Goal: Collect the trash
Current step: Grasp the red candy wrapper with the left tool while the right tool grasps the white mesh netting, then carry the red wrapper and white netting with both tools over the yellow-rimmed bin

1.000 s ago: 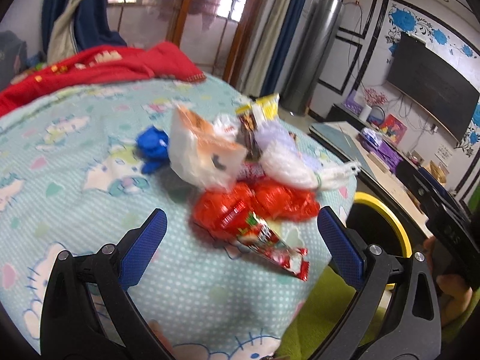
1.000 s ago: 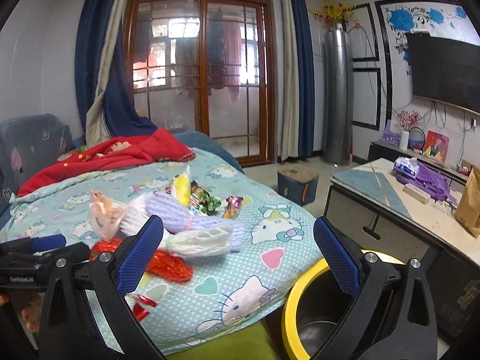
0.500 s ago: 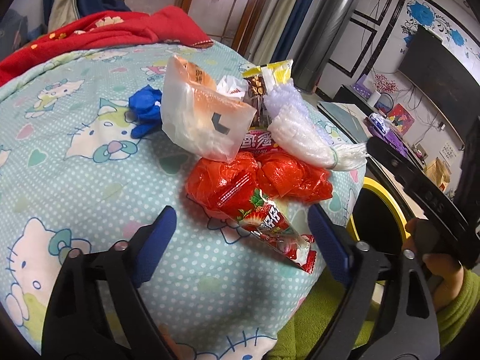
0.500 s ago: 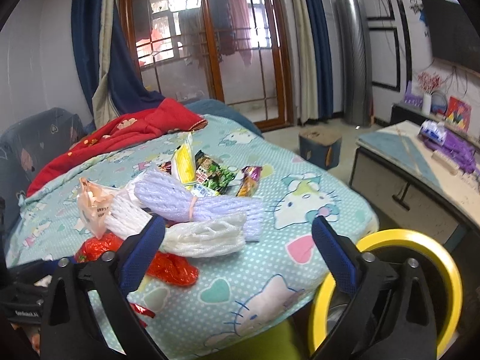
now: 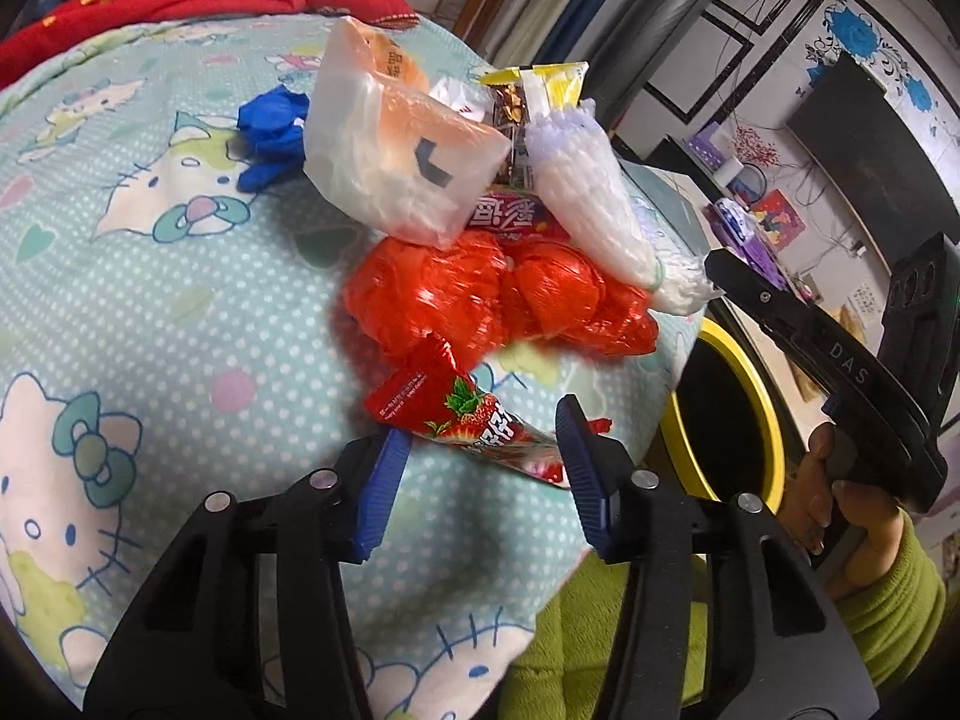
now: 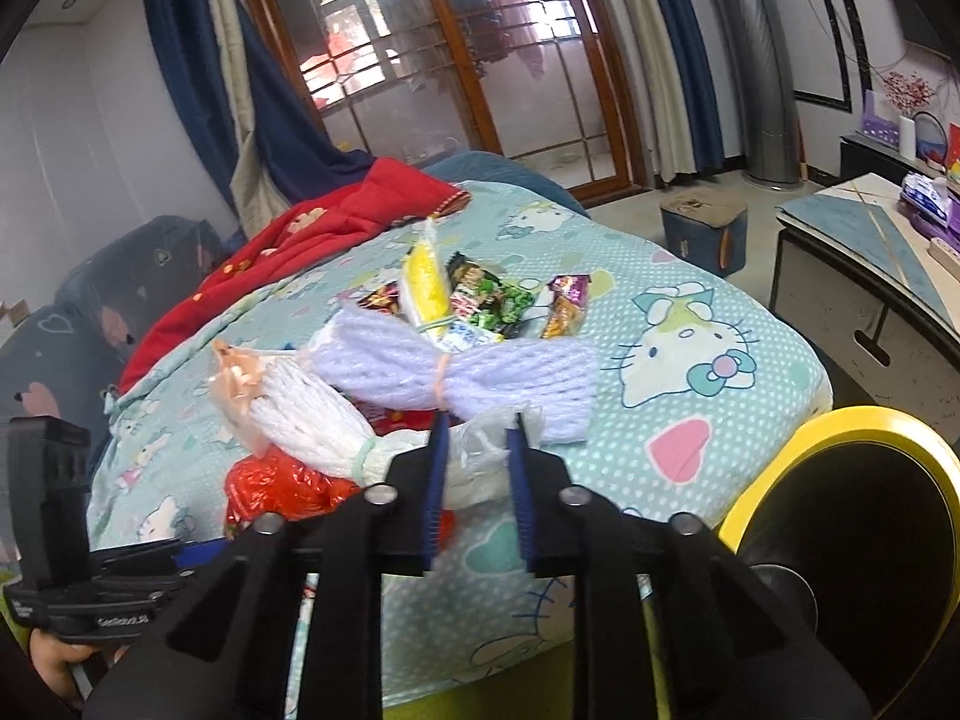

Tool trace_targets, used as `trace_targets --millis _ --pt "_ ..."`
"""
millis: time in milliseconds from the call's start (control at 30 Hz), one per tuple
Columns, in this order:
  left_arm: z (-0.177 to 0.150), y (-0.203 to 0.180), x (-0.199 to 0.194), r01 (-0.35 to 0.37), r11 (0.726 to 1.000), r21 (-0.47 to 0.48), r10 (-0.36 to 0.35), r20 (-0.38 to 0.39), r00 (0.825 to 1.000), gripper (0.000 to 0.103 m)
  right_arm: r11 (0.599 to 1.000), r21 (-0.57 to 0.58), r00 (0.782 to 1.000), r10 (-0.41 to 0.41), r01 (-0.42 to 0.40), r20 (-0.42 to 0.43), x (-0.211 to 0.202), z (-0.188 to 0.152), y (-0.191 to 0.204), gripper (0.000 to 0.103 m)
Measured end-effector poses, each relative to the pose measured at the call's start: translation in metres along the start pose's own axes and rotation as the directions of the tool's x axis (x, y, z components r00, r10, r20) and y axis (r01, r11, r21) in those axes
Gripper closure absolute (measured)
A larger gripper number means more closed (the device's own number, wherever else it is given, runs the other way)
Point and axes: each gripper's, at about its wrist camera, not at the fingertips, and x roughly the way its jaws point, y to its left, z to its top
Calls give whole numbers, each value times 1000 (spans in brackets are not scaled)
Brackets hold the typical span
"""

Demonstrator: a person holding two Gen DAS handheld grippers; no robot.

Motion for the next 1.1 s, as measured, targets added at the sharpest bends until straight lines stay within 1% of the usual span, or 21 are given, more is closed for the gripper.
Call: trace_targets --millis 33,167,200,233,267,467,700,900,1100 --pt "0 1 -1 13 1000 -5 -13 -3 1000 67 1000 -5 1000 11 -11 -1 -2 -1 2 93" --pt "-2 4 -7 41 999 -9 -41 -14 999 75 999 -27 999 34 -34 11 -12 -1 9 95" --pt "-3 4 -9 49 999 -5 -49 -11 999 79 999 -28 999 38 -37 17 -14 -1 11 95" --pt "-3 3 -12 56 998 0 -56 -7 998 87 999 -28 999 40 -39 28 -18 0 12 95" --pt "-3 3 -14 61 998 5 -61 -4 998 89 999 -27 998 43 -42 40 -21 1 13 95" --pt "-4 -13 -30 98 992 78 -101 42 994 92 999 -29 994 37 -34 106 -38 10 14 95" --pt "-1 -36 -38 107 980 166 -125 101 987 92 1000 -18 983 3 0 184 -62 20 2 95" --pt "6 -54 -41 120 966 229 -152 127 980 92 999 31 974 -45 39 221 -78 25 -21 96" --pt "14 -78 -37 144 950 277 -188 139 972 92 992 84 964 -115 98 241 -92 24 -46 96"
